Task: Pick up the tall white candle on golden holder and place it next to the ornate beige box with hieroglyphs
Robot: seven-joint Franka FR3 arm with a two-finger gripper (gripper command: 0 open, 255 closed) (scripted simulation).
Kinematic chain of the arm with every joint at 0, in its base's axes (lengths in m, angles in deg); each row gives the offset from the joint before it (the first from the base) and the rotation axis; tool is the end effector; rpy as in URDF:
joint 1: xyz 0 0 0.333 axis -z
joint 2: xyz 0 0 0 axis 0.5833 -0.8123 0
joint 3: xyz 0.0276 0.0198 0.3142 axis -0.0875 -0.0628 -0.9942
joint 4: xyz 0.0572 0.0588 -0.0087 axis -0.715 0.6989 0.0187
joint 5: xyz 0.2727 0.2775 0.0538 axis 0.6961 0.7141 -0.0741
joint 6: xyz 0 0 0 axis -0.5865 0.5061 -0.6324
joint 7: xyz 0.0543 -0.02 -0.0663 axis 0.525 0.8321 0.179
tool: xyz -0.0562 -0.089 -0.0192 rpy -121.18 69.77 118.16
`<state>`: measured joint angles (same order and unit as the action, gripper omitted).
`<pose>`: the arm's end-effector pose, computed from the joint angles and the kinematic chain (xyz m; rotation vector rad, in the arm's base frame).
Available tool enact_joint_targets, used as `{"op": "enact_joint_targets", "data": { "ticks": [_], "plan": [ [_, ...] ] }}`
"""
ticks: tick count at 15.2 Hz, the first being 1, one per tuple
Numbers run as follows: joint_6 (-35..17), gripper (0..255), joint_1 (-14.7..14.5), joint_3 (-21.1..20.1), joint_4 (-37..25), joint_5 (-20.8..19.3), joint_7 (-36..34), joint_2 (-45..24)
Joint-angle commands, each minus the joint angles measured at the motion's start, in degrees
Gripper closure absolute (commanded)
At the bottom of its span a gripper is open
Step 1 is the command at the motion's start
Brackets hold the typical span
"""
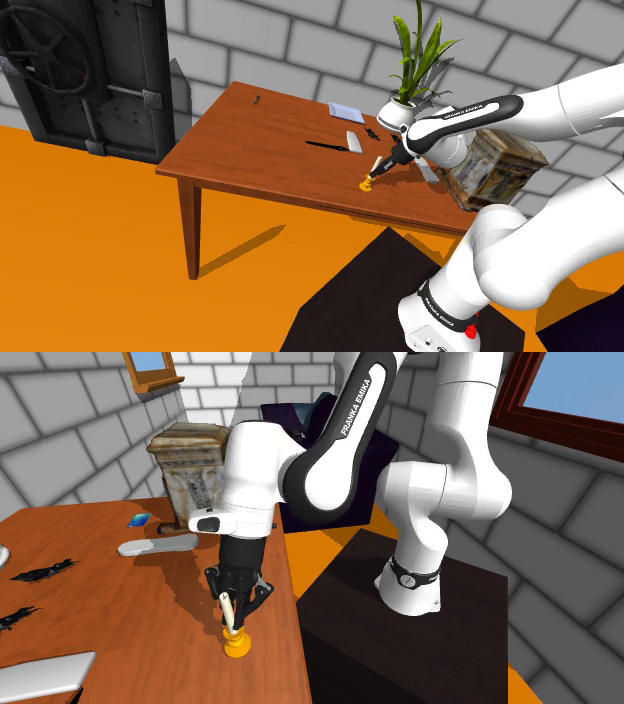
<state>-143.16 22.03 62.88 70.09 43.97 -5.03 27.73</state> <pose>0.3285 -0.2471 0.3166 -3.0340 -0.2517 -0.6686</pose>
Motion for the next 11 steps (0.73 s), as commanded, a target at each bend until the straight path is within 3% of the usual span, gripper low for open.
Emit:
{"op": "enact_joint_targets", "data": {
  "ticks": [1,4,11],
  "plan": [
    [0.0,255,0.0,0.0,0.0,0.0,0.0,0.0],
    [0.0,255,0.0,0.0,0.0,0.0,0.0,0.0],
    [6.7,255,7.2,-7.2,-1.6,-4.7,-5.0,4.6]
  ]
}}
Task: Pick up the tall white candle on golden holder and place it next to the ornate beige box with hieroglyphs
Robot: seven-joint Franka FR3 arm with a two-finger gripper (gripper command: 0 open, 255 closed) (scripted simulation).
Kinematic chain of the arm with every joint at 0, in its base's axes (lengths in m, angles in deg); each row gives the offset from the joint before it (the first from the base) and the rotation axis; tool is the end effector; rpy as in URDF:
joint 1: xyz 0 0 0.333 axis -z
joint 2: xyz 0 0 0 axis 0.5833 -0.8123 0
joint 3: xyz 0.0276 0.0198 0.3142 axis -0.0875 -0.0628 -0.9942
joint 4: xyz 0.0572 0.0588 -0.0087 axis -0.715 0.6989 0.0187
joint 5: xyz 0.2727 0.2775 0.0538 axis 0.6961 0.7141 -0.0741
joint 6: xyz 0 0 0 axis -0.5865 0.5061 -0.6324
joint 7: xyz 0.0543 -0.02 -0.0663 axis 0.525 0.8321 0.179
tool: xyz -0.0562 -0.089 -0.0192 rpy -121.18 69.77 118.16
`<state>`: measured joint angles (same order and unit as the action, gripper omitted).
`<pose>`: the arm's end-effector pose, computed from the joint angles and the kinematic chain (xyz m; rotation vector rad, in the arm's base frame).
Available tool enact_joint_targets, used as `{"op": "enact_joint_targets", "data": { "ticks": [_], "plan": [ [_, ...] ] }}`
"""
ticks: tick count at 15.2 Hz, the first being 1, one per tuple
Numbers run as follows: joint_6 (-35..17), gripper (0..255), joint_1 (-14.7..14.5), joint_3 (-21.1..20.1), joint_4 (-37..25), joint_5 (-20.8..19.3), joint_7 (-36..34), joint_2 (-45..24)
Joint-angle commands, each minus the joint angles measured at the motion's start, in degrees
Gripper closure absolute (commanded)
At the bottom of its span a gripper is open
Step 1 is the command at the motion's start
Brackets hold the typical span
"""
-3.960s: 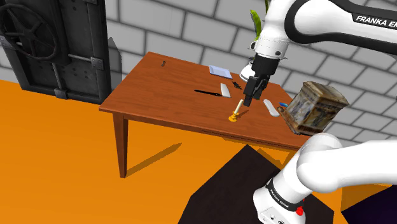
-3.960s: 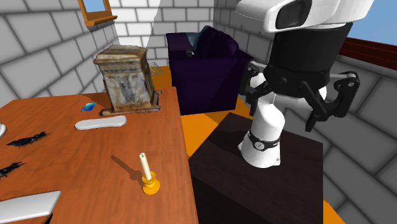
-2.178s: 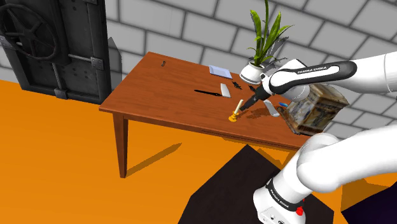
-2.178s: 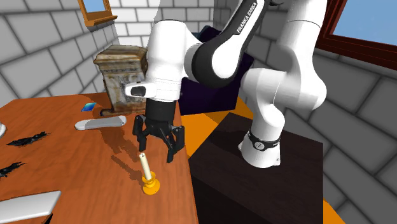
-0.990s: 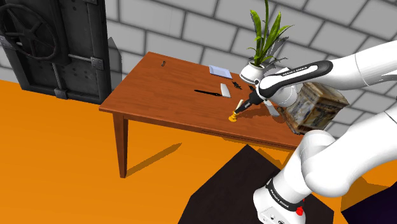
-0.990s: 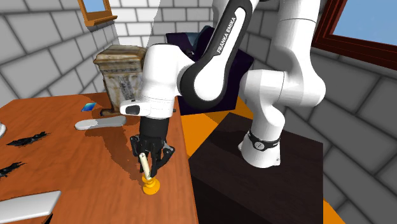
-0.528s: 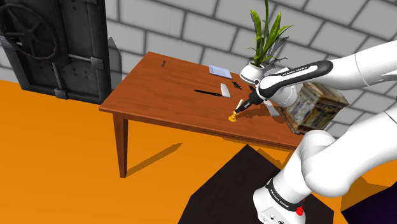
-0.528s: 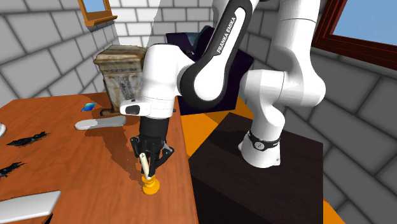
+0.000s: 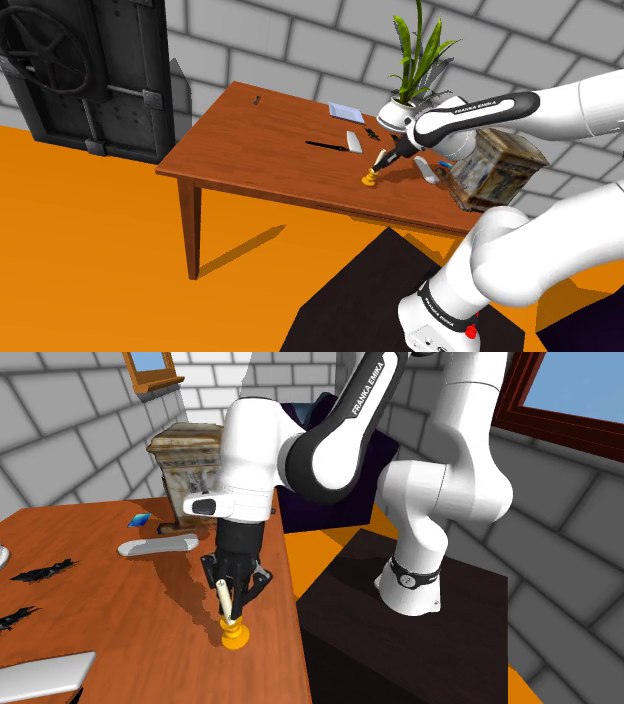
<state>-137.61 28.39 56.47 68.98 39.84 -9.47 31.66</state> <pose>0.3283 -0.2459 0.3473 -3.0335 -0.2519 -0.6691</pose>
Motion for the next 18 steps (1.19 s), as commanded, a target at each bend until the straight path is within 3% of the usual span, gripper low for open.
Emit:
{"op": "enact_joint_targets", "data": {
  "ticks": [1,9,18],
  "plan": [
    [2.1,255,1.5,-1.6,-0.8,-1.0,-1.1,1.2],
    [9.6,255,5.3,-6.4,-3.6,-3.5,-4.7,5.7],
    [17.6,255,7.2,-10.1,-7.8,-4.6,-7.5,9.4]
  ]
}}
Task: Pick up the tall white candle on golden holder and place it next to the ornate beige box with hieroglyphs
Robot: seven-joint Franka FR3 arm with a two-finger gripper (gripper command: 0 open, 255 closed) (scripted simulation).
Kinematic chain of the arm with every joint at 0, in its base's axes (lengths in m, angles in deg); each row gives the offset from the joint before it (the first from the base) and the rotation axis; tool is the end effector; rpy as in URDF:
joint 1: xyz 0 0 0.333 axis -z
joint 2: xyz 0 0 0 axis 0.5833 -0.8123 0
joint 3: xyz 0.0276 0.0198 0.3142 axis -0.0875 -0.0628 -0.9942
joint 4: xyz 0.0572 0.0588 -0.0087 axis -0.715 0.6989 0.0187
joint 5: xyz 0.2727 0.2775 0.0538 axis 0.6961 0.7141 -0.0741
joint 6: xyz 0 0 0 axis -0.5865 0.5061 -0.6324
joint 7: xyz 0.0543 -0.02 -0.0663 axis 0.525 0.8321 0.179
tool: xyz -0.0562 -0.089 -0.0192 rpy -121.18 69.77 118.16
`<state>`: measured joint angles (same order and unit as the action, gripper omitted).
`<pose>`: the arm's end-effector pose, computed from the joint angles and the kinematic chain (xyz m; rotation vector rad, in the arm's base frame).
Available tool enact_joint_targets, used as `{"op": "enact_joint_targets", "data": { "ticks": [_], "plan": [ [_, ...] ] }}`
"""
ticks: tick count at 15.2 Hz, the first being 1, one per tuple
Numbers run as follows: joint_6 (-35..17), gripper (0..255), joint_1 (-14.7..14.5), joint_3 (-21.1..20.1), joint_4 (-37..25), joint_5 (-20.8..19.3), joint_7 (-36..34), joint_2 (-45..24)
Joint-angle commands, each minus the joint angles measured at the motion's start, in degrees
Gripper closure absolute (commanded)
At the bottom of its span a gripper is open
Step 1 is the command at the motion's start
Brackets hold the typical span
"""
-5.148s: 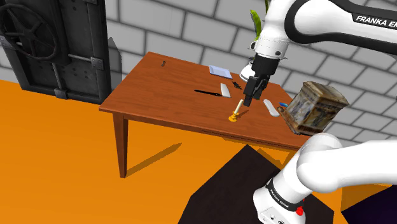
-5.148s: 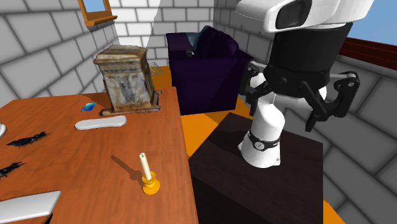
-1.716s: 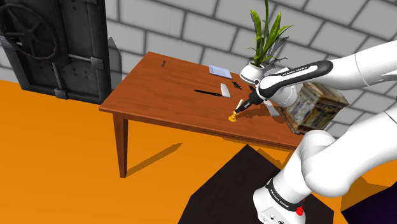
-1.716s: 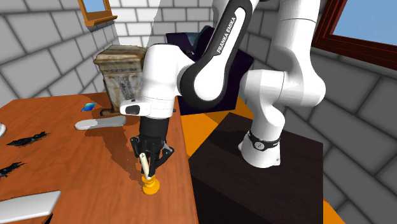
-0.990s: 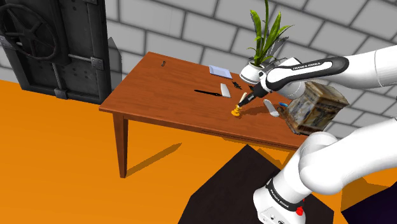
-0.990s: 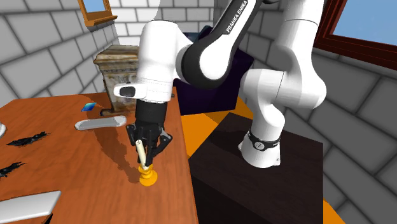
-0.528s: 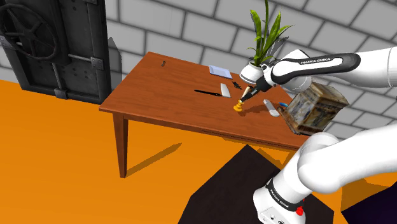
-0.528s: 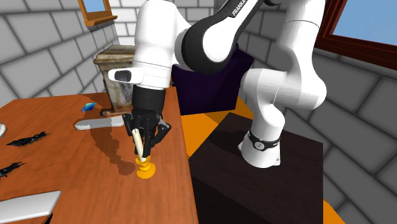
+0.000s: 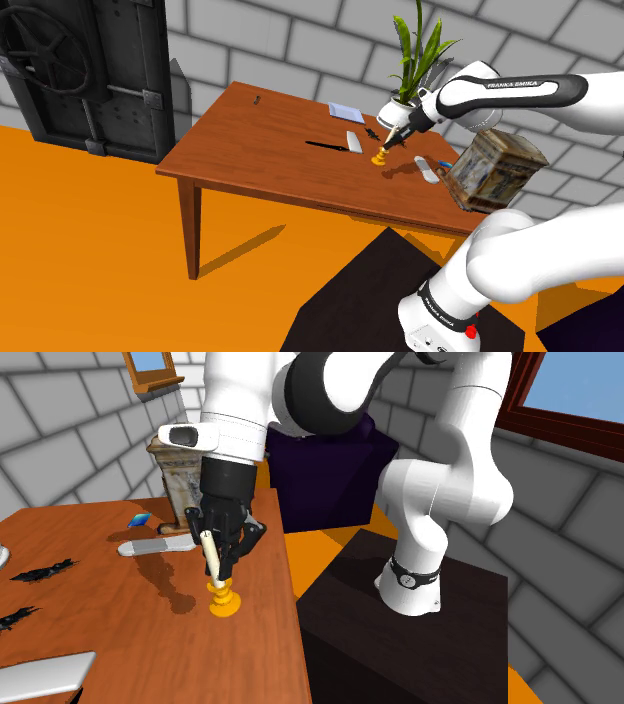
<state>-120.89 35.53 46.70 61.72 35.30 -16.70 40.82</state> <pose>0.3282 -0.2468 0.4432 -3.0341 -0.2519 -0.6685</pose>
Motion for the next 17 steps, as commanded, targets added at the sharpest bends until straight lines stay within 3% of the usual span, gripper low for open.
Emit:
{"op": "enact_joint_targets", "data": {
  "ticks": [1,17],
  "plan": [
    [1.7,255,0.2,-0.7,-1.1,-0.1,-0.5,0.6],
    [14.5,255,0.8,-4.9,-10.9,0.1,-3.5,3.6]
  ]
}}
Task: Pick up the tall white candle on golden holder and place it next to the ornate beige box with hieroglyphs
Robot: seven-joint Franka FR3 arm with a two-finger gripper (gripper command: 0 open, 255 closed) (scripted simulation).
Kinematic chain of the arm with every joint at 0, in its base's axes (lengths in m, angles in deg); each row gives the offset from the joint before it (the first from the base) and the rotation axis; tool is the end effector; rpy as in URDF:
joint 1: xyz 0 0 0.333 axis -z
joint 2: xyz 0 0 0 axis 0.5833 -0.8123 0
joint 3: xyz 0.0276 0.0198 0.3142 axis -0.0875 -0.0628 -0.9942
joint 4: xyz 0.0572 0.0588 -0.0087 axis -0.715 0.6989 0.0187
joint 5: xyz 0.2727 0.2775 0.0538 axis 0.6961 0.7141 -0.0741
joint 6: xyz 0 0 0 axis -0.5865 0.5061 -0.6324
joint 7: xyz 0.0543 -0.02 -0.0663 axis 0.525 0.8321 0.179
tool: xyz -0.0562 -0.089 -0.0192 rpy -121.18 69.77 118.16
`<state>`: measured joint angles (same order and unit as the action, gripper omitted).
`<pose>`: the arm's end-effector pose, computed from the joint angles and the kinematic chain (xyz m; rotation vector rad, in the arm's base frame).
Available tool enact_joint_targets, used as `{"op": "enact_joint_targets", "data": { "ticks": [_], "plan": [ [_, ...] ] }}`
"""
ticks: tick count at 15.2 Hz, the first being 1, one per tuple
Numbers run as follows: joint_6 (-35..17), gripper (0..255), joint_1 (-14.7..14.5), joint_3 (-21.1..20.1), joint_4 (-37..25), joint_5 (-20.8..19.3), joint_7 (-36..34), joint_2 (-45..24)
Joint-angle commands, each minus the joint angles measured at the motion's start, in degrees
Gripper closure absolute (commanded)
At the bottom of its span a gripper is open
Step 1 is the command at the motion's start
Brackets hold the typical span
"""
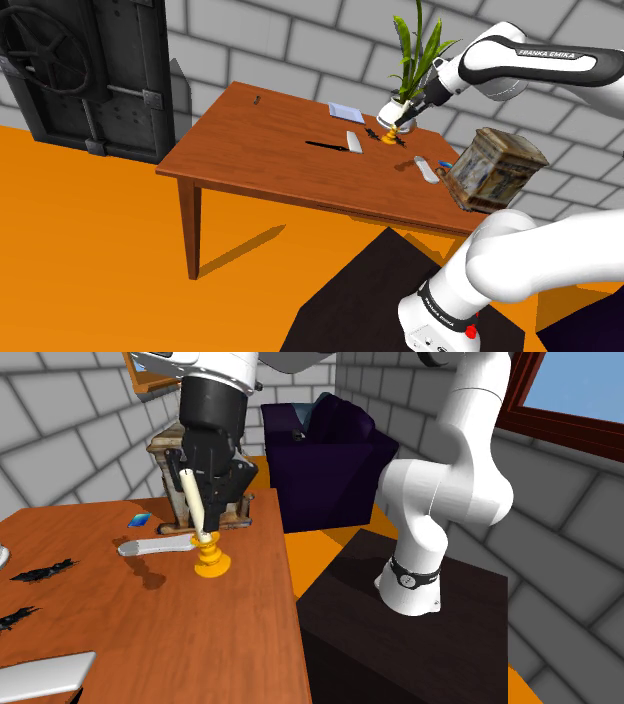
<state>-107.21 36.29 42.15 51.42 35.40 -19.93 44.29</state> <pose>0.3284 -0.2480 0.5325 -3.0340 -0.2520 -0.6686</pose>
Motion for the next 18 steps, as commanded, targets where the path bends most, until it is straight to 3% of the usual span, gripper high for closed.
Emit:
{"op": "enact_joint_targets", "data": {
  "ticks": [1,18],
  "plan": [
    [1.6,255,0.0,-0.6,-1.3,0.1,-0.4,0.2],
    [14.0,255,-1.2,-3.1,-14.8,1.4,-2.4,-0.8]
  ]
}}
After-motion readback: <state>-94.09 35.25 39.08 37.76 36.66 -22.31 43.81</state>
